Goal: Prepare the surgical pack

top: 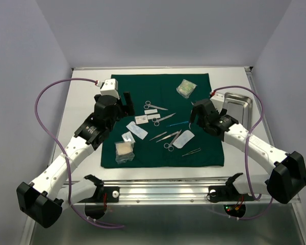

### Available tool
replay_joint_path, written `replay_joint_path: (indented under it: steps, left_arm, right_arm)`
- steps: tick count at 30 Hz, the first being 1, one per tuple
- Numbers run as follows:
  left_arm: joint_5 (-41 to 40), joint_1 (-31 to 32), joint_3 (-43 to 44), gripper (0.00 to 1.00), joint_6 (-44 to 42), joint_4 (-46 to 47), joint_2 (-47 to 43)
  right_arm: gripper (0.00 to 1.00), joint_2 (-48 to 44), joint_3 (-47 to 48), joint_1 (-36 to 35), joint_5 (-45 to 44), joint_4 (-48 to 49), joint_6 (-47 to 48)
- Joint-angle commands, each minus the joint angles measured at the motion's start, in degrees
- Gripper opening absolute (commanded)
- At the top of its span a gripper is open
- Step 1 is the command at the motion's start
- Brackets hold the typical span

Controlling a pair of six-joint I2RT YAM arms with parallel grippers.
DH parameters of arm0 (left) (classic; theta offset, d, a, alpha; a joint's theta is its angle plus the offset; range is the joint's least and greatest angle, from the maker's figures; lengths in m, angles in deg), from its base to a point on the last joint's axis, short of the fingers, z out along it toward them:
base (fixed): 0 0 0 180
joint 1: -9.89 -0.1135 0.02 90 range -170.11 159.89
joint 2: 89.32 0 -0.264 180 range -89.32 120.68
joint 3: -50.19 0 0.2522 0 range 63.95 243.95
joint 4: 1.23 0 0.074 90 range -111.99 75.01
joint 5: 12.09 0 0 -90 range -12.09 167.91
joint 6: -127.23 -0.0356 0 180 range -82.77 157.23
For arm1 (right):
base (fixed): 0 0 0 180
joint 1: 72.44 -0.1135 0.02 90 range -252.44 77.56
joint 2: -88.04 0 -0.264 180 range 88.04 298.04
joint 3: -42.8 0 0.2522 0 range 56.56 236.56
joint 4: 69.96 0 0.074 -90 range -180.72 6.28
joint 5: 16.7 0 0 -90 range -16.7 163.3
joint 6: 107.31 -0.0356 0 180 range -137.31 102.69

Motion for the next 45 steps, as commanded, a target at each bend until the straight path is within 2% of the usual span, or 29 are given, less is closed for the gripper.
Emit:
replay_joint_path:
  steps: [1, 11, 15, 17, 22, 24, 25, 28, 32, 37, 39, 40, 42, 45]
  left_arm:
    - [-0.37, -0.31, 2.69, 0.99, -0.64, 1.25, -0.14]
    - [-0.19, -0.4, 3.13, 0.99, -0.73, 0.99, 0.21]
    - [-0.46, -0.31, 3.31, 0.99, -1.17, 0.29, -0.4]
    - [-0.46, -0.31, 3.05, 0.99, -1.26, 0.37, -0.85]
    - [0.33, -0.31, 3.04, 0.99, -1.35, 0.29, -0.93]
    - [0.51, -0.4, 3.13, 0.99, -1.43, 0.2, -0.93]
    - [0.51, -0.31, 3.22, 0.99, -1.52, 0.11, -1.02]
    - [0.51, -0.31, 3.31, 0.99, -1.87, -0.33, -1.9]
    - [0.07, -0.31, 3.13, 0.99, -2.31, -0.68, -2.86]
    - [-0.19, -0.31, 2.69, 0.99, -2.4, -1.21, -3.48]
    - [-0.19, -0.31, 2.6, 0.99, -2.4, -1.47, -4.01]
    - [-0.11, -0.4, 2.43, 0.99, -2.31, -1.56, -4.1]
    - [-0.11, -0.4, 2.34, 0.99, -2.14, -1.65, -4.62]
    - [-0.11, -0.31, 1.9, 0.99, -2.14, -1.73, -4.98]
  right_arm:
    - [1.0, -1.21, -0.01, 0.16, -1.23, 0.25, -1.33]
    - [1.0, -2.88, -0.89, 1.13, -2.38, 0.16, 0.77]
    - [1.0, -1.83, 0.6, 9.46, 2.27, 0.25, 4.55]
    - [1.0, -0.6, 1.22, 16.05, 6.05, 0.95, 6.22]
    - [0.99, 7.2, 5.34, 23.71, 9.84, 2.26, 9.47]
    - [0.91, 9.85, 6.93, 25.9, 11.68, 2.79, 10.44]
    - [0.81, 11.08, 8.33, 27.57, 12.73, 3.4, 11.14]
    - [0.62, 17.31, 11.14, 29.51, 12.92, 3.94, 12.54]
    - [0.54, 21.37, 13.7, 30.13, 12.22, 4.81, 14.48]
    - [0.51, 27.95, 17.3, 31.27, 12.74, 6.04, 16.68]
    - [0.46, 29.28, 17.83, 31.28, 13.27, 6.57, 17.12]
    - [0.38, 30.16, 18.1, 31.28, 13.53, 7.1, 17.56]
    - [0.31, 30.6, 18.18, 31.28, 13.62, 7.36, 17.82]
    - [0.29, 31.75, 18.54, 31.28, 14.41, 7.63, 18.79]
